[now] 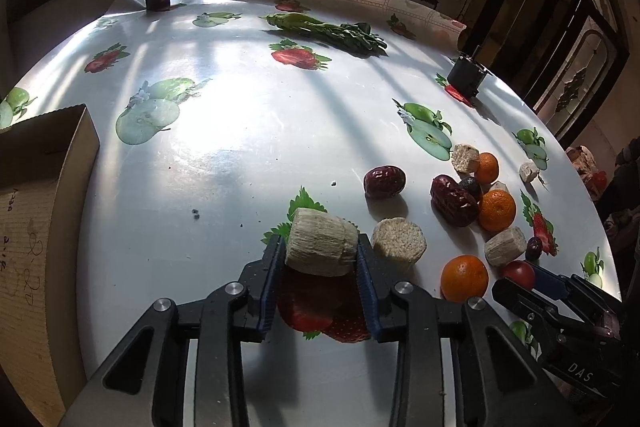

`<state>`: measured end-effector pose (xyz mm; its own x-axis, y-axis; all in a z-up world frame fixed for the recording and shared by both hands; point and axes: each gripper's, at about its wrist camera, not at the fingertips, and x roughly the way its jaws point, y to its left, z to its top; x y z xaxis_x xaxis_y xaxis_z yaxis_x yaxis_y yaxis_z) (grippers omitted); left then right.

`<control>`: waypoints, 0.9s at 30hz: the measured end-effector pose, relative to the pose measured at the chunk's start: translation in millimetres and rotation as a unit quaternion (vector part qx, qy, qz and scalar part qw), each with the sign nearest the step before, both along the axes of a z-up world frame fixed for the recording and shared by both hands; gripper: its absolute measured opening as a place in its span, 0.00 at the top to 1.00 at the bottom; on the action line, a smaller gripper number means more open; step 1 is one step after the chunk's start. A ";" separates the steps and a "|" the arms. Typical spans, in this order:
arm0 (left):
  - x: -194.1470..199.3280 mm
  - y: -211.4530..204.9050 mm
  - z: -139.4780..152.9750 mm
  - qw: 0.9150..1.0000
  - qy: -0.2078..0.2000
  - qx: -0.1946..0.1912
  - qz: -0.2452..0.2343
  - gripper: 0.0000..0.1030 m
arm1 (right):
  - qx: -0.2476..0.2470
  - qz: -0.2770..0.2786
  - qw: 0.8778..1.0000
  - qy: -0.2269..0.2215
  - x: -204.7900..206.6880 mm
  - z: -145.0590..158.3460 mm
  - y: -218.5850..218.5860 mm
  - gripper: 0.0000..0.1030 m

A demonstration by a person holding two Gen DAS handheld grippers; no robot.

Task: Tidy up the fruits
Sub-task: 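Grasp the beige cylindrical cake with the left tool while the right tool grasps the red tomato, then carry the cake and tomato into the box and open the left tool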

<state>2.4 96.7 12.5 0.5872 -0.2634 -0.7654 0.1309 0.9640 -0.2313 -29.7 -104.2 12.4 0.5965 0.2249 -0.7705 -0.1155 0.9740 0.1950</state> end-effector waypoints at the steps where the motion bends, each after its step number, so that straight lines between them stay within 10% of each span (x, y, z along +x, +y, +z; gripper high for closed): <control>1: -0.6 0.3 0.1 1.000 0.000 0.000 0.001 0.68 | -0.002 -0.002 1.000 0.000 0.2 -0.2 -0.1 0.46; 6: -2.1 7.5 1.6 1.000 0.000 -0.007 0.017 0.68 | -0.013 -0.017 1.000 -0.001 -3.2 0.7 -3.6 0.70; 16: -19.3 9.5 17.9 0.999 -0.022 -0.042 0.020 0.68 | -0.018 -0.032 0.999 -0.033 -39.8 29.4 -6.6 0.70; 27: -108.2 46.2 115.9 0.989 -0.111 -0.096 -0.016 0.67 | -0.032 0.019 0.993 -0.111 -85.7 108.7 34.0 0.69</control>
<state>-105.8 142.9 128.3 0.7246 -0.4127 -0.5520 0.2291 0.8996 -0.3718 -115.4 -70.1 121.0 0.7457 0.2057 -0.6337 -0.1866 0.9776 0.0977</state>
